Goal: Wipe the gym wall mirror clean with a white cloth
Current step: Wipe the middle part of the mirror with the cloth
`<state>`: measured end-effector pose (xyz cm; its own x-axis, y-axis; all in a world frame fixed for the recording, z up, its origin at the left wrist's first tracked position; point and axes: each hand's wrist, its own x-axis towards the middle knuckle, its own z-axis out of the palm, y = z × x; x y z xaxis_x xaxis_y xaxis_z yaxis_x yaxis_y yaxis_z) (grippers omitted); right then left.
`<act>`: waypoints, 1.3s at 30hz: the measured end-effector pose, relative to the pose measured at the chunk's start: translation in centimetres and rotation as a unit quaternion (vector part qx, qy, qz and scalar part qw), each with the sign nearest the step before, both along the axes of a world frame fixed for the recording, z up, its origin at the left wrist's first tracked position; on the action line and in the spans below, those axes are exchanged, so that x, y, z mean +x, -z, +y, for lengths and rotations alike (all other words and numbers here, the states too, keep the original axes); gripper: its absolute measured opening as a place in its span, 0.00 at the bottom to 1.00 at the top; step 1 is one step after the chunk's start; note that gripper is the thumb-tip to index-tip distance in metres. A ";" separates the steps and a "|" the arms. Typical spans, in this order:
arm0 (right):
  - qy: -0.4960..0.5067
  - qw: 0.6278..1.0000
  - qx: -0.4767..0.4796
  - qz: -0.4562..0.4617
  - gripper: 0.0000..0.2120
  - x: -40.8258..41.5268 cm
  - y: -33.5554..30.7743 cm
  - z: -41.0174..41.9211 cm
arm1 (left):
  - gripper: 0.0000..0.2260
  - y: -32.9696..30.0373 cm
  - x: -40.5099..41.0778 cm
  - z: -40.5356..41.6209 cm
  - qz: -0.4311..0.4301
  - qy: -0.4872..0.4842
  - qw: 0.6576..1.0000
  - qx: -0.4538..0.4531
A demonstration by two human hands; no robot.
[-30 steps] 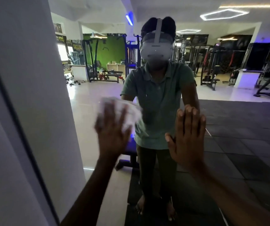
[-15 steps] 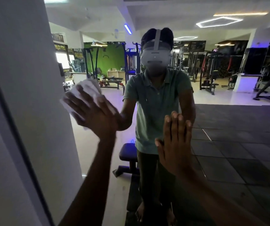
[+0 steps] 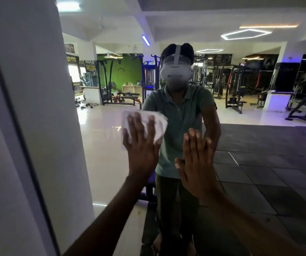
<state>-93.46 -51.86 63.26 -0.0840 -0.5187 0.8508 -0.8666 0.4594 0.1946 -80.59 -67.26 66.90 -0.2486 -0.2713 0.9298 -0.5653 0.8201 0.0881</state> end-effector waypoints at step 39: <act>0.076 0.997 0.003 -0.013 0.42 0.4 1.2 -0.6 | 0.30 5.3 2.4 -1.0 0.013 0.059 0.998 0.034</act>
<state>-93.09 -52.41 62.11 -0.1843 -0.5031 0.8444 -0.7919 0.5849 0.1757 -78.20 -68.22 61.57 -0.2585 -0.3046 0.9167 -0.4622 0.8723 0.1596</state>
